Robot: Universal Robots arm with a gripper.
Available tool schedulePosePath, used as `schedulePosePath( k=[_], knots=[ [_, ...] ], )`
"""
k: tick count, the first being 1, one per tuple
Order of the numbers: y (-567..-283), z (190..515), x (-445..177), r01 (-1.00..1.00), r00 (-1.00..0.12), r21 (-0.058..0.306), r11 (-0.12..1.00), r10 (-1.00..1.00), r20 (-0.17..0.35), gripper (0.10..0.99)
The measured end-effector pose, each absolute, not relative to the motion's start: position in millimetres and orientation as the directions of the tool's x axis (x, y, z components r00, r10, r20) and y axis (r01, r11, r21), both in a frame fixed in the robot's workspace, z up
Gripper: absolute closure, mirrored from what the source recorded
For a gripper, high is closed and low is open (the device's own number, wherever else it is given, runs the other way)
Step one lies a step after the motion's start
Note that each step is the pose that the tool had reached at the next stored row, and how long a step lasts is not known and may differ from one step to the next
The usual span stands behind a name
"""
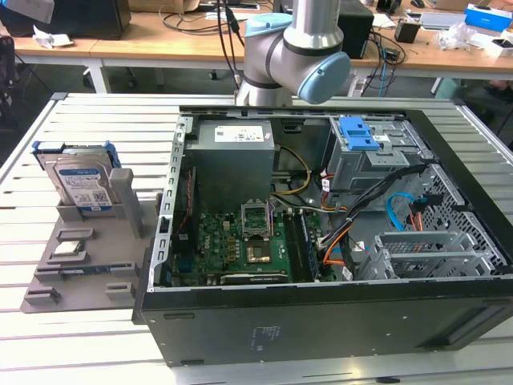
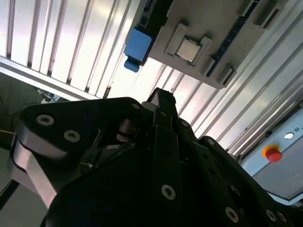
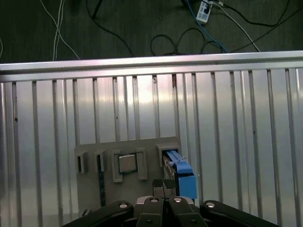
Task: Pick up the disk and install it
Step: 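Pick up the disk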
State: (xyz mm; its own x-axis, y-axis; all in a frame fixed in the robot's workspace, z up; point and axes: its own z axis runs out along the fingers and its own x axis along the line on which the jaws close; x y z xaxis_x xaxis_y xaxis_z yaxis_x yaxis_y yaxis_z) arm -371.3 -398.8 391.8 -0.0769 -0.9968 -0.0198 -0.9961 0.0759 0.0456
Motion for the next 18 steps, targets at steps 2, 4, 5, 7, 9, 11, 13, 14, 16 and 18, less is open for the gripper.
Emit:
schedulePosePath(
  k=[2,4,5,7,9,11,13,14,16,18],
  knots=[
    [-398.8,391.7,-371.3,-0.994,-0.103,0.046,0.102,-0.994,-0.019,0.980],
    [-398.8,391.6,-371.3,-0.991,-0.127,0.045,0.126,-0.992,-0.019,0.980],
    [-398.8,391.6,-371.3,-0.991,-0.129,0.045,0.128,-0.991,-0.019,0.980],
    [-398.9,391.6,-371.3,-0.991,-0.129,0.045,0.128,-0.991,-0.018,0.980],
    [-398.9,391.5,-371.3,-0.991,-0.129,0.045,0.128,-0.991,-0.018,0.980],
    [-398.9,391.6,-371.3,-0.991,-0.129,0.045,0.128,-0.991,-0.018,0.851],
    [-398.9,391.5,-371.3,-0.991,-0.129,0.045,0.128,-0.991,-0.018,0.671],
    [-398.9,391.6,-371.3,-0.991,-0.129,0.045,0.128,-0.991,-0.018,0.671],
    [-398.9,391.6,-371.3,-0.991,-0.129,0.045,0.128,-0.991,-0.018,0.604],
    [-398.2,391.5,-371.3,-0.991,-0.129,0.045,0.128,-0.991,-0.018,0.604]
  ],
)
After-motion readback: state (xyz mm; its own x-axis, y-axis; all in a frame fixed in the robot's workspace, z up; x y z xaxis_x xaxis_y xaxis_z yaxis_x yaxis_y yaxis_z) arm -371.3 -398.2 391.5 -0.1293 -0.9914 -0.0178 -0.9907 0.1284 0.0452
